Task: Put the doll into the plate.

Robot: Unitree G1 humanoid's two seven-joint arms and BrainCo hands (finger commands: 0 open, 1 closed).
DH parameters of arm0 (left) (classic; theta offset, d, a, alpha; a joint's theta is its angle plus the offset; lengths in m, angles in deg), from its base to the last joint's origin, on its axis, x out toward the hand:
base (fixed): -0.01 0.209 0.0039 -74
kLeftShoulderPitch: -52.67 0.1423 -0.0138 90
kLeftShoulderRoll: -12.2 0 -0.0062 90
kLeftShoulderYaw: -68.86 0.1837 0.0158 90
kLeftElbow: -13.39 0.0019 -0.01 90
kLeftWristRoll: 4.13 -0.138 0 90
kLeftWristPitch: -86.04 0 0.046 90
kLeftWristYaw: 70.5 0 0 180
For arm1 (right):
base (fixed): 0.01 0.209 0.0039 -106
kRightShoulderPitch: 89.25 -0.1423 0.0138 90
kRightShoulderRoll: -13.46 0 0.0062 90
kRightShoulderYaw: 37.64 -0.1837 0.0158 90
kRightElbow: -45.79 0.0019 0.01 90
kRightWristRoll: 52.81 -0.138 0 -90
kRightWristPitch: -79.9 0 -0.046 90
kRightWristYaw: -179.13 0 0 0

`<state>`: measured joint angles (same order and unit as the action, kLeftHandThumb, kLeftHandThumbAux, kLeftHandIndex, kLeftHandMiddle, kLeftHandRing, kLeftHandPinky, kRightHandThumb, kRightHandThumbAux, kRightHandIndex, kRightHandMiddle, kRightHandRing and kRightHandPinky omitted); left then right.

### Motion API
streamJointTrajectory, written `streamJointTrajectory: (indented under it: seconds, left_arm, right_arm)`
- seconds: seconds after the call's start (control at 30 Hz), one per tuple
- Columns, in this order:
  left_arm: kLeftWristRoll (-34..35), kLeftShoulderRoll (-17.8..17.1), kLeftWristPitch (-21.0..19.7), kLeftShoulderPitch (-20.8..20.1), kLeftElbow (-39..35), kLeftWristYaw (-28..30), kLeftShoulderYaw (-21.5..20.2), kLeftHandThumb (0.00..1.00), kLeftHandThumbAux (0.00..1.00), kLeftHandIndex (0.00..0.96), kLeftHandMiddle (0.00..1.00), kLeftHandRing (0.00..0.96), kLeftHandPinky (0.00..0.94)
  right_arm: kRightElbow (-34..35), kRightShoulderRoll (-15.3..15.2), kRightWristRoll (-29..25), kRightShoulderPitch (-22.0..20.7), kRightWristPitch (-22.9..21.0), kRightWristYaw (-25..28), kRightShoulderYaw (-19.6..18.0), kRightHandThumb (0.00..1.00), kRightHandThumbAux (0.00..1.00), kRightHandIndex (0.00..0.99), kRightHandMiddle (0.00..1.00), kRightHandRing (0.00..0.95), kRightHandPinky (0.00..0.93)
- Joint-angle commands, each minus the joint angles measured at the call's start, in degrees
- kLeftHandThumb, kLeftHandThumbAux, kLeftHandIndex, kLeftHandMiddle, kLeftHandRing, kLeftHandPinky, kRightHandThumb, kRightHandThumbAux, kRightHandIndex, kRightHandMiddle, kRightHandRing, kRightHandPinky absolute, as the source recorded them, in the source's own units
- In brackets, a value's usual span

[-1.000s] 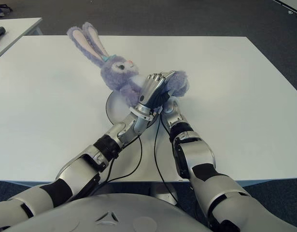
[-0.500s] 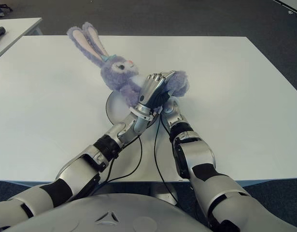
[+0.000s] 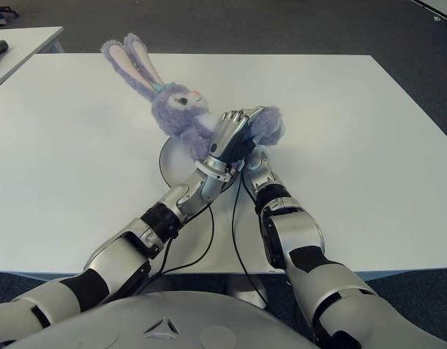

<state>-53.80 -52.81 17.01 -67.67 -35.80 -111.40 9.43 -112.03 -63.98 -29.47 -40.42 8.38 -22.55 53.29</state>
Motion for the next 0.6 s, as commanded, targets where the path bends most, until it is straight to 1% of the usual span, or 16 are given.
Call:
streamJointTrajectory:
  seconds: [0.03, 0.6]
  left_arm:
    - [-3.4, 0.3, -6.2, 18.0, 34.9, 1.5, 7.0, 0.746, 0.692, 0.444, 0.813, 0.829, 0.833]
    - [-3.4, 0.3, -6.2, 18.0, 34.9, 1.5, 7.0, 0.746, 0.692, 0.444, 0.813, 0.829, 0.833]
  right_arm:
    - [-12.8, 7.1, 2.6, 21.0, -7.6, 5.4, 0.5, 0.701, 0.735, 0.406, 0.735, 0.774, 0.794]
    - [-12.8, 7.1, 2.6, 21.0, -7.6, 5.4, 0.5, 0.701, 0.735, 0.406, 0.735, 0.774, 0.794]
